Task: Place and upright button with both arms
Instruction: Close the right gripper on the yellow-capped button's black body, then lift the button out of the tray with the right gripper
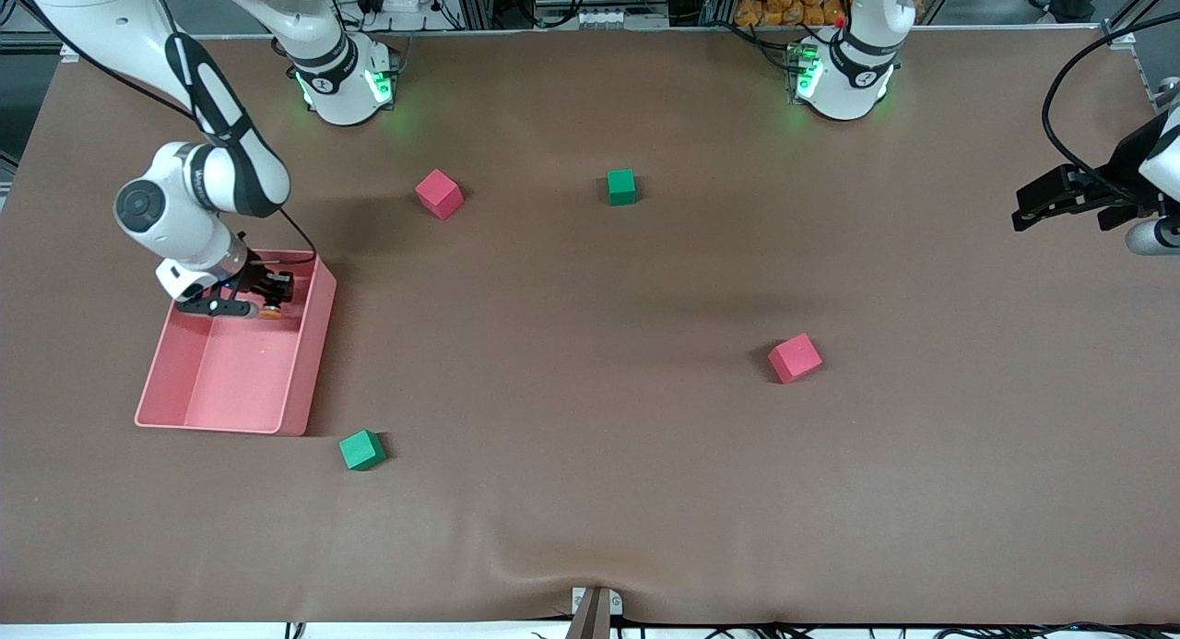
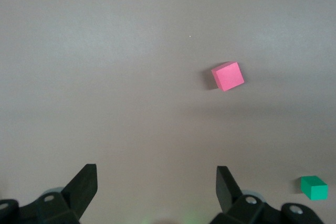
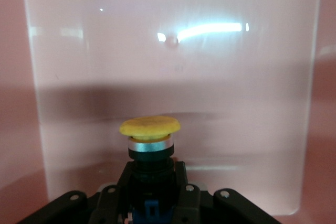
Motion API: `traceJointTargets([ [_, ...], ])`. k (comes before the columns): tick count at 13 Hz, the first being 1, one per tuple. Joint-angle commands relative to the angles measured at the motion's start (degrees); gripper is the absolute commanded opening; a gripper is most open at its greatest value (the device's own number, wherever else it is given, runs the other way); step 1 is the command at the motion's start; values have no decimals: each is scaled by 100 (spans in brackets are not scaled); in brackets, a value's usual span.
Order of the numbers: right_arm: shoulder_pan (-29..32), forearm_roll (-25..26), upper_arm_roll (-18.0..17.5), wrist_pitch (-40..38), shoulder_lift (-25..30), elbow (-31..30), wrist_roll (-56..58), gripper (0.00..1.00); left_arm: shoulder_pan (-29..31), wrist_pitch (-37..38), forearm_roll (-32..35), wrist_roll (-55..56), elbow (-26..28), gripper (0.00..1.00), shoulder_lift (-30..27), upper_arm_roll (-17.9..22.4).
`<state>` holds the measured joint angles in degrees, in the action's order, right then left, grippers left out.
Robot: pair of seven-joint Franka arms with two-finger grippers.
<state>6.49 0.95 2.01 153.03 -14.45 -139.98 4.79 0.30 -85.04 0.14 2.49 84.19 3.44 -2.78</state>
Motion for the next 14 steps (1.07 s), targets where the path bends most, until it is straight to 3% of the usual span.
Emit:
traceJointTargets([
  [1,72,64,-78,-694,302,505,311,0,58,40,-31,-117,-43,100,-10,-30],
  [5,28,64,-96,-2694,303,1909,532,0,49,40,-31,-117,-43,100,-10,-30],
  [7,-295,46,-105,-3418,285,2491,514,1,49,40,-31,-117,-43,100,-1,-30],
  [11,-1393,-77,-105,-3597,232,2809,418,1,58,40,-31,-126,-43,100,-10,-30],
  [14,-2114,-506,-105,-3570,57,3037,172,2,58,40,-40,-126,-43,100,-10,-30],
])
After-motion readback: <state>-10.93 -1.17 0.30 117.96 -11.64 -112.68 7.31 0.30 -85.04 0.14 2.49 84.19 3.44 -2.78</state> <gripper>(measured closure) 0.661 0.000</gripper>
